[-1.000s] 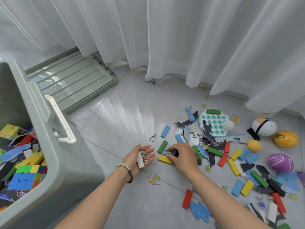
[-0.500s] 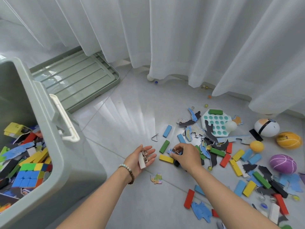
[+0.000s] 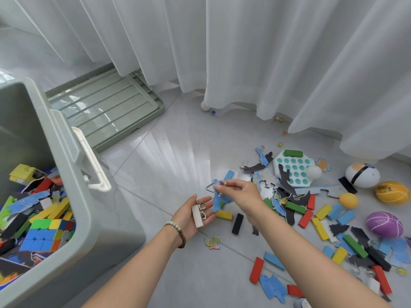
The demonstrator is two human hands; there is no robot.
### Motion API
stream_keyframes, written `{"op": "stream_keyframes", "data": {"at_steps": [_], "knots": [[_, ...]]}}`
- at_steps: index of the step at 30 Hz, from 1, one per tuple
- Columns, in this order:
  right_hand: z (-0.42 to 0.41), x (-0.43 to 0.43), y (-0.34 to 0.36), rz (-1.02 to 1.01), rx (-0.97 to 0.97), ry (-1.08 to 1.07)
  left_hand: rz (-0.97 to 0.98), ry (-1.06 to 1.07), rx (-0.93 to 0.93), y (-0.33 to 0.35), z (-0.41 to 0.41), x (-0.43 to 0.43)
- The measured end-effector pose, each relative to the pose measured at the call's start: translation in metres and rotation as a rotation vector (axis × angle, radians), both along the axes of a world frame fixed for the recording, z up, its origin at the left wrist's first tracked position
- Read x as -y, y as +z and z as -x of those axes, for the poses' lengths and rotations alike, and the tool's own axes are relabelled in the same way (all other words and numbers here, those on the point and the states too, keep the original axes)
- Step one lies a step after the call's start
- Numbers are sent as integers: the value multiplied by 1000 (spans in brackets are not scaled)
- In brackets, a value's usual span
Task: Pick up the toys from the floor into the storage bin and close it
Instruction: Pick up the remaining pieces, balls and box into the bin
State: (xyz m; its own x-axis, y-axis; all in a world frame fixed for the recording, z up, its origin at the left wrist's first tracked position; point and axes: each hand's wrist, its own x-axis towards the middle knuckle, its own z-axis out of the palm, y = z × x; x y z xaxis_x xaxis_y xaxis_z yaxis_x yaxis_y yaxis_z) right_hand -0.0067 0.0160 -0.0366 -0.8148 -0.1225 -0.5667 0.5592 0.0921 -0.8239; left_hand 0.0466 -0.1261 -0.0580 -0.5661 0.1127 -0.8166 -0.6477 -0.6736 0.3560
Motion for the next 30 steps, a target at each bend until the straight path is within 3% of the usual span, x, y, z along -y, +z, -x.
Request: {"op": "stream_keyframes", "data": {"at_steps": [3, 6, 10, 18, 22, 27, 30], "knots": [[-6, 17, 6, -36, -2, 139, -89, 28, -54, 8, 4, 0], [-6, 21, 7, -211, -192, 289, -137, 33, -80, 11, 6, 7], [5, 14, 13, -299, -328, 317, -50, 50, -64, 3, 5, 15], [31, 27, -39, -473, -224, 373, 140, 28, -67, -5, 1, 32], [30, 32, -48, -740, -381, 559, 162, 22, -62, -6, 1, 41], [27, 30, -47, -702, -339, 516, 179, 24, -64, -8, 1, 47], [23, 29, -36, -534, -316, 325, 131, 26, -39, -7, -1, 44]]}}
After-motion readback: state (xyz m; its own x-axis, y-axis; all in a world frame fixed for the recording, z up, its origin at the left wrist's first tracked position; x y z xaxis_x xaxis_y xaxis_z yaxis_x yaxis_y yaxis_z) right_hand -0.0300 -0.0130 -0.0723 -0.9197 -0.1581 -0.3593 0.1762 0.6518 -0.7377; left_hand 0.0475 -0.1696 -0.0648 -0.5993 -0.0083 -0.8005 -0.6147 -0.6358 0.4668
